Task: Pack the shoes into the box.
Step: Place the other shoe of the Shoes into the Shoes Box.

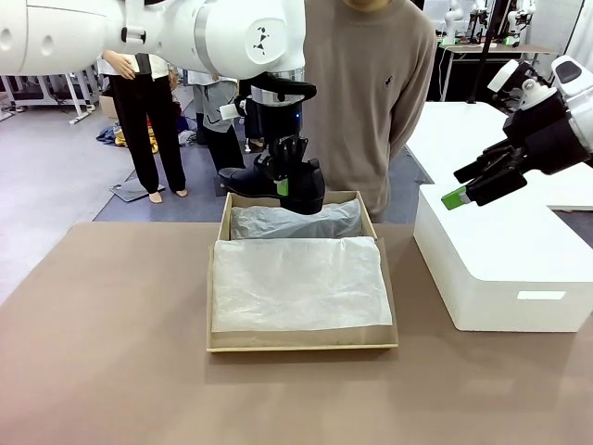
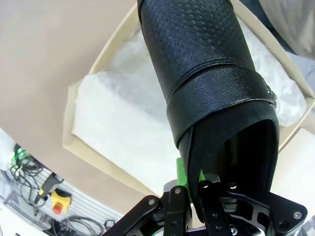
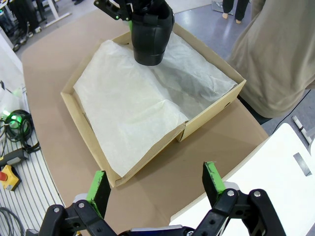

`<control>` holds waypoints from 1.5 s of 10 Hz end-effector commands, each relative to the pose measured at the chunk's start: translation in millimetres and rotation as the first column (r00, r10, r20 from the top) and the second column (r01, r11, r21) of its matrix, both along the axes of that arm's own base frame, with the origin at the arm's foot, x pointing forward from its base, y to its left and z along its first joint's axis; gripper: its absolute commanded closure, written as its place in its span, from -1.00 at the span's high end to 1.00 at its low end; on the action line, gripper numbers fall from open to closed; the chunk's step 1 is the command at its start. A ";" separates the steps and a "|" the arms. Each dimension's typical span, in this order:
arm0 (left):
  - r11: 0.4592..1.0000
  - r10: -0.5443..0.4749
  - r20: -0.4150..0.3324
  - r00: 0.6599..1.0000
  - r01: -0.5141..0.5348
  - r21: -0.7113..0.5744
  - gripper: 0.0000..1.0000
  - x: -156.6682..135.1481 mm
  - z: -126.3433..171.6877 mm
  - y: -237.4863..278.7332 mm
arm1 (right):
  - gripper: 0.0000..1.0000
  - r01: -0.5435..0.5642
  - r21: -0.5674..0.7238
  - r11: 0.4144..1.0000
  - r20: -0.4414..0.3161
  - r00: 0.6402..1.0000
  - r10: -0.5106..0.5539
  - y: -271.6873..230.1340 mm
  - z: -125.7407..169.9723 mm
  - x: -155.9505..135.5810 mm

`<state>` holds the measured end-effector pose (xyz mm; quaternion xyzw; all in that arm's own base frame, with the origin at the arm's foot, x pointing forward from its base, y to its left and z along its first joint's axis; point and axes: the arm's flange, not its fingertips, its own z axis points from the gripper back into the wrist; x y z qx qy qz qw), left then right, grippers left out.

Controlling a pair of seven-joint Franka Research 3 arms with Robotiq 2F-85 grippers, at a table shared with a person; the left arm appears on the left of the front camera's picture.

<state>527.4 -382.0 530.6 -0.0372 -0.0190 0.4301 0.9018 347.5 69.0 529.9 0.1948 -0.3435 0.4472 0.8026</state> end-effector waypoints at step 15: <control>0.885 0.462 -0.022 0.886 -0.459 0.082 -1.00 0.4 -36.4 -103.4 | 1.00 -0.024 0.018 1.000 0.013 1.000 0.024 -1.0 -1.0 3.2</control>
